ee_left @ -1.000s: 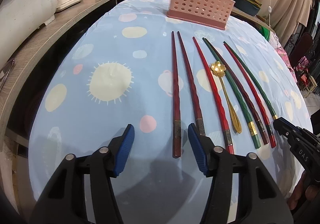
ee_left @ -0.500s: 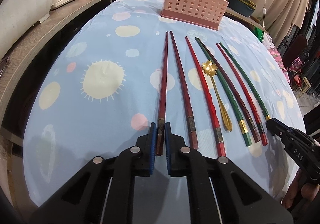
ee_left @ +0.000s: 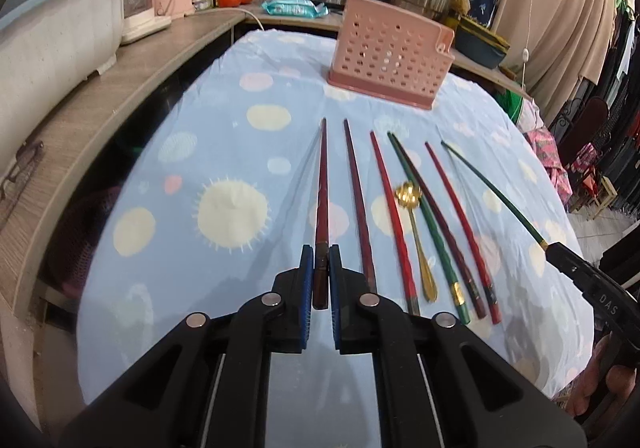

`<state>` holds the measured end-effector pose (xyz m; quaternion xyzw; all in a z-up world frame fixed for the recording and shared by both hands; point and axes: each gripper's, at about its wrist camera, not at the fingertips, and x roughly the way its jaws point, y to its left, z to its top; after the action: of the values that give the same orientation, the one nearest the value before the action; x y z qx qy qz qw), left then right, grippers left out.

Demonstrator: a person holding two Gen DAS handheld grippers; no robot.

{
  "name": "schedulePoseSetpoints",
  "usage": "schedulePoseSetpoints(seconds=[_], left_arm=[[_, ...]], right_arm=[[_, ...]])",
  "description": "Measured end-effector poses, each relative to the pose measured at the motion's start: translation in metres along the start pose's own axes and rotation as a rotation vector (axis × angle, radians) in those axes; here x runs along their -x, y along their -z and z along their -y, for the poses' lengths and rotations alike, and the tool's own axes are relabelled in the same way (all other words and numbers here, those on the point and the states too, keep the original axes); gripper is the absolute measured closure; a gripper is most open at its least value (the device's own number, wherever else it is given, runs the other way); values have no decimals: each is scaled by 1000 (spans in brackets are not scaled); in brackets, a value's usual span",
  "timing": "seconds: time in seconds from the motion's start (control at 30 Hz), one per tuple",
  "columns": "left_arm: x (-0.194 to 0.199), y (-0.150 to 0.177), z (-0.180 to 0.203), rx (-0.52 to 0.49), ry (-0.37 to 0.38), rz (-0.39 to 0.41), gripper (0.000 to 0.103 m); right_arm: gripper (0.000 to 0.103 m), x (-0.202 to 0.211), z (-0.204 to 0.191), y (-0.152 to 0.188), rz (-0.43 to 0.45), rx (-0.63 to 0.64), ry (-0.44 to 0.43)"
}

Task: Organize utensils
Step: 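Lift both chopsticks with both grippers up to the pink basket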

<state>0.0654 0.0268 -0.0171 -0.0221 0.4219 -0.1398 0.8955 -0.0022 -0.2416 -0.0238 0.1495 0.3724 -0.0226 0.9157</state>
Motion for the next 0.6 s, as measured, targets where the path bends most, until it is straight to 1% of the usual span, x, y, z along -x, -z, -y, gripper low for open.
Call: schedulePoseSetpoints(seconds=[0.2,0.37,0.6], left_arm=[[19,-30,-3,5,-11,77,96],[34,-61,-5,13,-11,147,96],[48,-100,0,0,-29,231,96]], right_arm=[[96,21,4,-34,90,-12,-5],[96,37,7,-66,173,-17,-3],[96,50,8,-102,258,-2,4]])
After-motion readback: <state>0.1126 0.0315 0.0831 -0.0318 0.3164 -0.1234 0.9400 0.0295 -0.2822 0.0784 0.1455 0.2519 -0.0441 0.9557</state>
